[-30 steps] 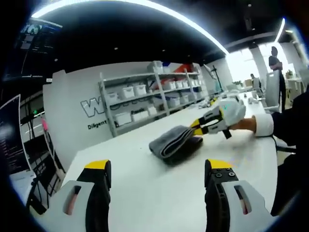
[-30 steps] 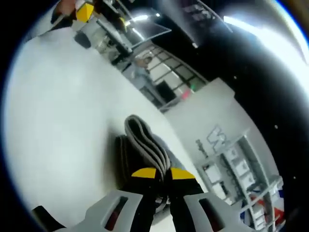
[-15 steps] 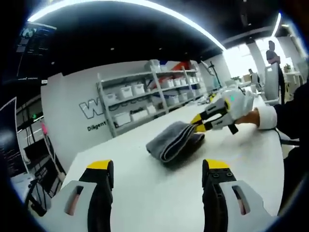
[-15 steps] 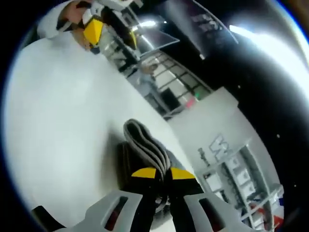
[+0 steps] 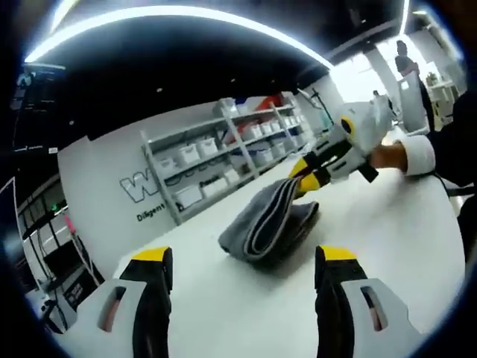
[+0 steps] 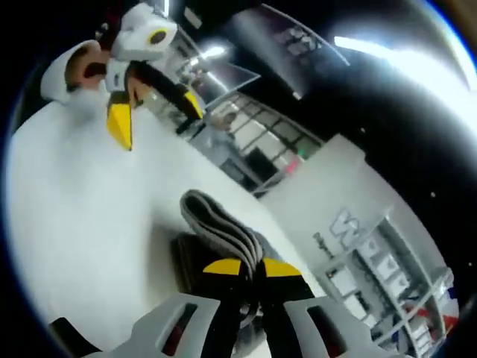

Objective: Open the folded towel by lifting each exposed corner and separating the folded layers until the towel lies flat within the target outline without major curled edges

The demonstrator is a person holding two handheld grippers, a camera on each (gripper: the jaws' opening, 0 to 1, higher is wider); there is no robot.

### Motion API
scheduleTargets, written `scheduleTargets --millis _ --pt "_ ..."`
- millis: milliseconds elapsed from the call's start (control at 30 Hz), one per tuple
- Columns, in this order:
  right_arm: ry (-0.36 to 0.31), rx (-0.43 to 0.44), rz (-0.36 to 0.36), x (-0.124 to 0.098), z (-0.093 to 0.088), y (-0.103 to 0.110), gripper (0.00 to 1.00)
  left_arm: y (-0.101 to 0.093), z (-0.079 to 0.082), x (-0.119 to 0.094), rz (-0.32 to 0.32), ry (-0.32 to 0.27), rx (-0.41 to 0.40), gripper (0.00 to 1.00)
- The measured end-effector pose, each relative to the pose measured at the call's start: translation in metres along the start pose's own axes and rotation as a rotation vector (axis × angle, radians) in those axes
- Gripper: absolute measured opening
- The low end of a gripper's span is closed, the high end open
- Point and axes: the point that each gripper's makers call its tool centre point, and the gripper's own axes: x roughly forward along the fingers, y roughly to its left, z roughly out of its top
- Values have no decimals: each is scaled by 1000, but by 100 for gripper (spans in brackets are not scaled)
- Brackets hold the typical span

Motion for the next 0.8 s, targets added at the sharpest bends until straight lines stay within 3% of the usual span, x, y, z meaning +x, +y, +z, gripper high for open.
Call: scheduleTargets --millis 433,600,800 --pt "-86 85 56 -5 22 9 2 -22 -13 14 -18 33 93 66" --pt "-112 98 75 -7 29 14 2 -24 -10 12 -6 20 143 61" --pt "-154 113 107 -10 40 20 2 -29 -11 12 -17 31 147 61"
